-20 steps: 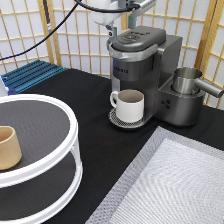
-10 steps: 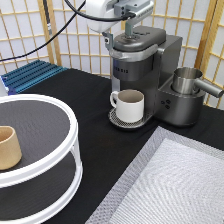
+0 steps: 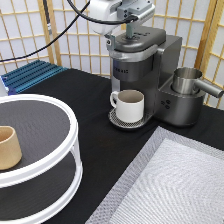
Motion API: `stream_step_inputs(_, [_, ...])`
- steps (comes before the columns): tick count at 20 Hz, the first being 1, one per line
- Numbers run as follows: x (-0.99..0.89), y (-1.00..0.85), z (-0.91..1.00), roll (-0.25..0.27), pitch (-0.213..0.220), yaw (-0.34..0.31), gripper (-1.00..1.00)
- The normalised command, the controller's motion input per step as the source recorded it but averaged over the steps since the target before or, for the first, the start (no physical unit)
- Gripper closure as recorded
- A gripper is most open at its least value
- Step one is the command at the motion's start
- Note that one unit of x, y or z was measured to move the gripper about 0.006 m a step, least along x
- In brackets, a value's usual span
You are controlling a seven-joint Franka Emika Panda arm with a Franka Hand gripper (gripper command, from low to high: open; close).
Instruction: Make coffee
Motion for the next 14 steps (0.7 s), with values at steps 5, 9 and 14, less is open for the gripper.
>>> stream_step_inputs(5, [0.08, 0.07, 0.55, -0.032, 0.201, 0.004, -1.0])
stream_step_inputs(9, [-0.03, -0.02, 1.0, -0.002, 0.035, 0.009, -1.0])
stream_step_inputs(14, [-0.05, -0.93, 0.74, 0.157, -0.054, 0.006, -1.0])
